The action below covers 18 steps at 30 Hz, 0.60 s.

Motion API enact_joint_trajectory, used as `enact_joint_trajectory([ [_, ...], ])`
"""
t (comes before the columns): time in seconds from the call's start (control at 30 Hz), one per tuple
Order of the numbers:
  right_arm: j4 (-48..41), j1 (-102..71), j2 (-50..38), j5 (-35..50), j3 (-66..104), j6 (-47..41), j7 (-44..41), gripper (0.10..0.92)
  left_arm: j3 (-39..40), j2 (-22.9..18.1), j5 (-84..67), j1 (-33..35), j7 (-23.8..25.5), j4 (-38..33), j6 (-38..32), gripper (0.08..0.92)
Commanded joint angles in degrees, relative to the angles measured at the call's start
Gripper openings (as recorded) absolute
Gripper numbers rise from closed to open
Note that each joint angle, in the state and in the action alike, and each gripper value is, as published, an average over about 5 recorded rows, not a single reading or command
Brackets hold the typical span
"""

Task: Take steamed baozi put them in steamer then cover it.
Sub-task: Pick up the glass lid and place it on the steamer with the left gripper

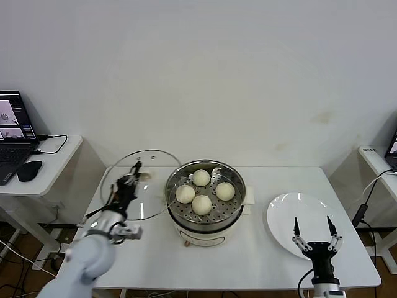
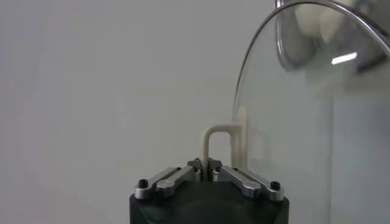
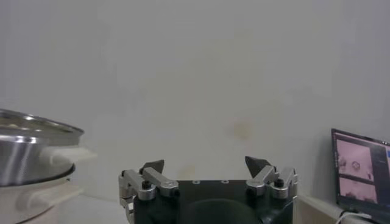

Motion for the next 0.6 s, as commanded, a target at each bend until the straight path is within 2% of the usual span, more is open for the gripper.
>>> enact_joint_trajectory([
  [0.03,-0.7,0.4,1.8,-3.9,-1.6,0.4,1.0,0.823,18.1,-10.6,11.5,-15.2,9.8,4.2,9.5,0.14],
  [0.33,-0.8,0.6,2.2,-4.4,-2.2,0.4,1.1,0.823,21.2,-17.9,15.0,-15.6,12.3,9.3,10.3,0.14],
  [0.6,-1.0,0.6,2.0,-4.4,-2.6,0.6,1.0,0.823,21.1,-19.9,16.3,-14.6,12.2,11.7,9.6,0.14],
])
